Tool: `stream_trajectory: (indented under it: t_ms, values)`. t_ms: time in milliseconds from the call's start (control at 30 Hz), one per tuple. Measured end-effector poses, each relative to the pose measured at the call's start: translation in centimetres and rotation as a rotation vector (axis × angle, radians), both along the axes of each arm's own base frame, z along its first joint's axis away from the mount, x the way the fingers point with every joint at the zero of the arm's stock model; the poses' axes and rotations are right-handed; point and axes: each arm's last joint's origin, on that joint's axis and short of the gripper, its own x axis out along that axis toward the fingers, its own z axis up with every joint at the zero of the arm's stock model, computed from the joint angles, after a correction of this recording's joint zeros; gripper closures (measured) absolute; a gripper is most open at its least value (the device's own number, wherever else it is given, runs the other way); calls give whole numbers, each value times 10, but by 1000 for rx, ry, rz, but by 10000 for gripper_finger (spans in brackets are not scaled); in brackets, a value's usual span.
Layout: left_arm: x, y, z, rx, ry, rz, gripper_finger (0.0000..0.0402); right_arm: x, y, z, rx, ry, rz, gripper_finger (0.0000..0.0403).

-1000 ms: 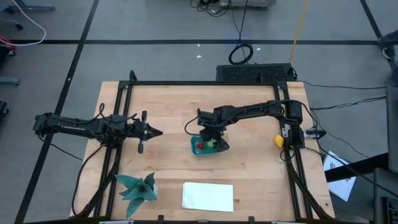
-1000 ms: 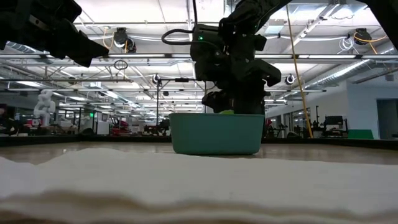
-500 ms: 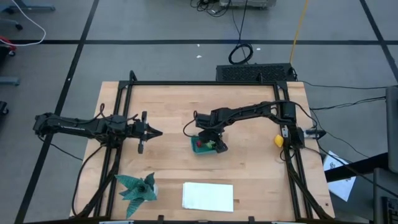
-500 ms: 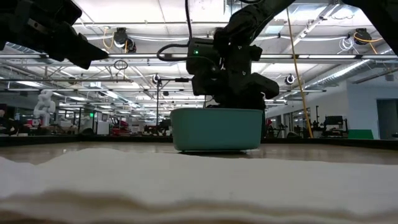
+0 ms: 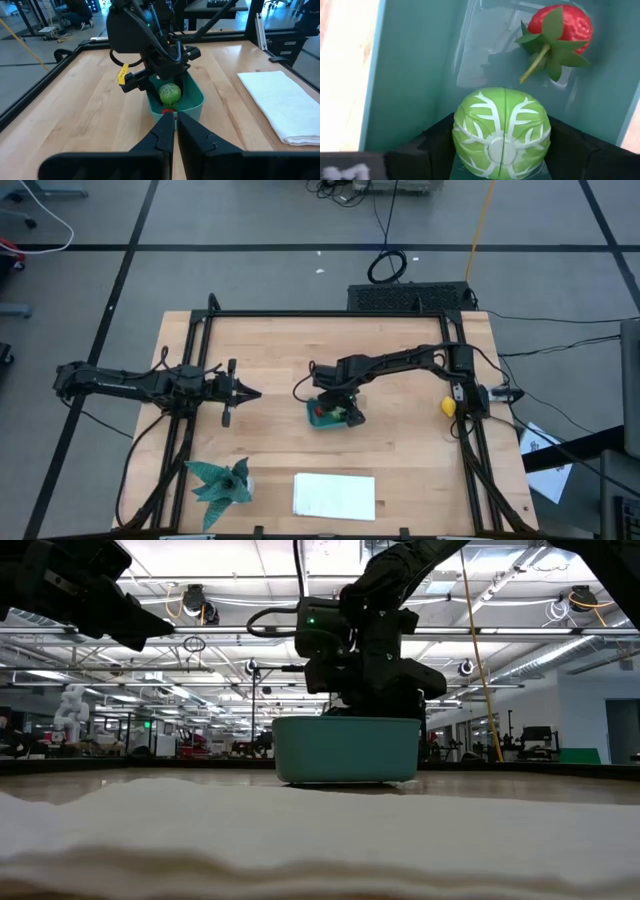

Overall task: Pick and placing Produce into tupperware
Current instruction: Put the green cabbage into the blue bin

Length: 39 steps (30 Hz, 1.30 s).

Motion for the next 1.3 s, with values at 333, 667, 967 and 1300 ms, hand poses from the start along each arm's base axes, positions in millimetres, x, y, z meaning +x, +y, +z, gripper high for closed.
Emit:
stream_trajectory:
  t_ms: [333,667,967,1300]
  values:
    - [0,0,0,-8,1,2,376,2,9,1,-50,0,15,158]
    - [0,0,0,-13,0,3,376,2,9,1,-46,7,-9,143]
    - [0,0,0,-17,1,4,376,2,11,1,-94,5,-3,142]
    - [0,0,0,-30,1,7,376,2,11,12,-130,-29,-16,142]
